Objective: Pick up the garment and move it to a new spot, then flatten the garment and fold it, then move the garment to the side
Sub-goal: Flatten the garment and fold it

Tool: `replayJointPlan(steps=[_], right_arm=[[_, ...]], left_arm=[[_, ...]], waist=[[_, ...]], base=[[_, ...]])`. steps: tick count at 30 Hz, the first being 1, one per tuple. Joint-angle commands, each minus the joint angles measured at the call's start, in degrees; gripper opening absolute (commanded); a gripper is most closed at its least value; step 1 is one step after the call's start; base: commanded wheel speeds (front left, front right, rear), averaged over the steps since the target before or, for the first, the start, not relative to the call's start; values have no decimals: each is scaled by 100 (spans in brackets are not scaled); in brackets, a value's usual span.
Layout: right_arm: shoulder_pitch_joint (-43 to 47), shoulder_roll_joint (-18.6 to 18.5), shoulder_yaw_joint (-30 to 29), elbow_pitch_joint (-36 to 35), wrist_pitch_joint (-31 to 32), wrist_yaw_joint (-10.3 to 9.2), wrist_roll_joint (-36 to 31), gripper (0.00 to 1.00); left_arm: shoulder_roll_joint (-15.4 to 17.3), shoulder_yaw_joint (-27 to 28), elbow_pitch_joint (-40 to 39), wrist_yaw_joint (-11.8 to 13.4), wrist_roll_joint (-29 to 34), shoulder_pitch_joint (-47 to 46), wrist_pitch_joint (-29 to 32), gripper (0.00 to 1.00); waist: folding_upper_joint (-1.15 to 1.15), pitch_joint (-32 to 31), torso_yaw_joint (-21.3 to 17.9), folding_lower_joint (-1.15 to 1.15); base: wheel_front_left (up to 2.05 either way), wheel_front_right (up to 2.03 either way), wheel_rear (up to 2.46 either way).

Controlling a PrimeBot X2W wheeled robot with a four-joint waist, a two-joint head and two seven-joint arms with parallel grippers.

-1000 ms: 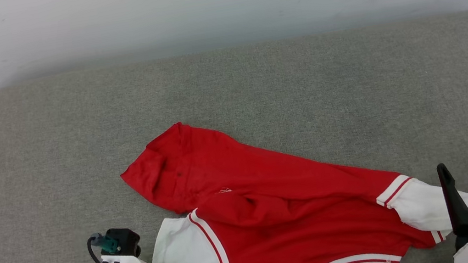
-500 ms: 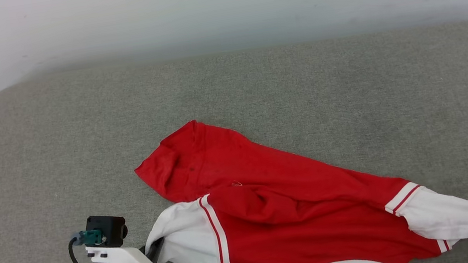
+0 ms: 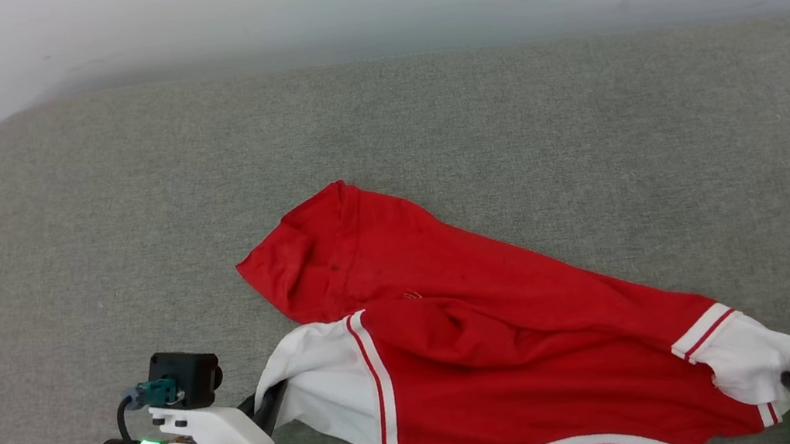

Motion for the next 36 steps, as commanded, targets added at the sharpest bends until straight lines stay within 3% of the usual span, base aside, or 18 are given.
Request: replayJointPlan(steps=[1, 6, 12, 20, 29, 36], right_arm=[[71, 127, 87, 190, 113, 0, 78, 0], [79, 57, 41, -102, -143, -1, 191, 0], [8, 110, -41, -1078, -847, -2, 27, 0], [-770, 270, 9, -1958, -1570, -2, -352, 0], [-2614, 142, 191, -1389, -2414, -3, -763, 0], [-4438, -21, 374, -432, -2897, -3, -1040, 0]], left_arm=[[-7, 32, -8, 14, -9, 4, -36, 0], [-5, 106, 6, 50, 32, 18, -239, 0], [93, 331, -217, 192, 219, -153, -650, 0], [146, 718, -561, 335, 517, -1060, -936, 0], [-167, 1005, 116, 13, 543, -2767, -1087, 0], [-458, 1097, 1342, -488, 549, -4280, -1286, 0]], waist=[[0, 1, 6, 0], [0, -118, -3, 0], [0, -385, -40, 0], [0, -627, -97, 0], [0, -374, -104, 0], [0, 283, -166, 0]], base=[[0, 0, 0], [0, 0, 0], [0, 0, 0], [0, 0, 0], [0, 0, 0], [0, 0, 0]])
